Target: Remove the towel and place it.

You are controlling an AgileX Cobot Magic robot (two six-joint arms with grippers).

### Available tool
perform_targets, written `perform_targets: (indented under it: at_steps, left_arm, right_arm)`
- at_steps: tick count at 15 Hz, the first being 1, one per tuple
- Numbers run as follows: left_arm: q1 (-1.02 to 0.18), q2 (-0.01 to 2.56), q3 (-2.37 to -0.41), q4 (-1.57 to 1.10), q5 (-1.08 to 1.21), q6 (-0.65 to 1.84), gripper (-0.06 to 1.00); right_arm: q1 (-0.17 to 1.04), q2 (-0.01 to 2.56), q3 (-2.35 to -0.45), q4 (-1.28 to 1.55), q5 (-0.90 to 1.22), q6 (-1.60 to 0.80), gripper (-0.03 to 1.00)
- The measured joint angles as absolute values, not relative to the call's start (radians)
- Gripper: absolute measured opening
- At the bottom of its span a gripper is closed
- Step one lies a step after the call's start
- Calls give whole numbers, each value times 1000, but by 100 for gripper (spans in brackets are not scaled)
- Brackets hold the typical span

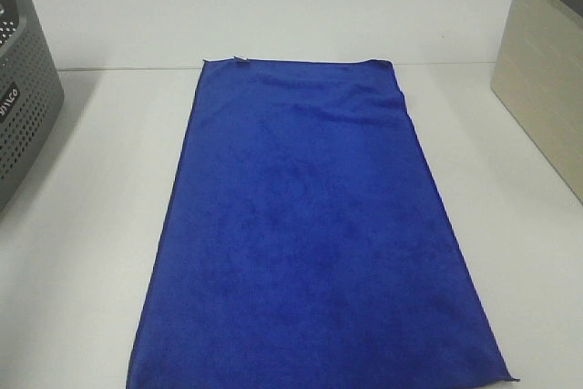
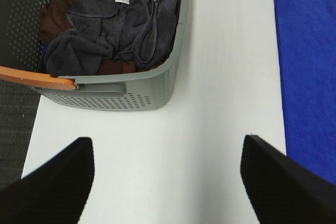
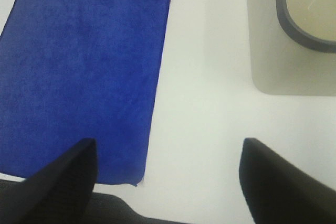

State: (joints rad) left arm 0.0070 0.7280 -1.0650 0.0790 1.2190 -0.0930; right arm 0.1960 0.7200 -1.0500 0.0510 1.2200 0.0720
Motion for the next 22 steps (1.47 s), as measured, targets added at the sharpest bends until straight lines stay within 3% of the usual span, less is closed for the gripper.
perform_targets:
  at_steps: [11, 22]
  left_arm:
    - [7, 6, -688, 91, 1224, -79, 72]
    - [7, -5, -521, -8, 1094, -20, 72]
  right_arm:
    - [196, 69, -610, 51, 1220, 0, 71]
    - [196, -5, -454, 69, 1113, -69, 71]
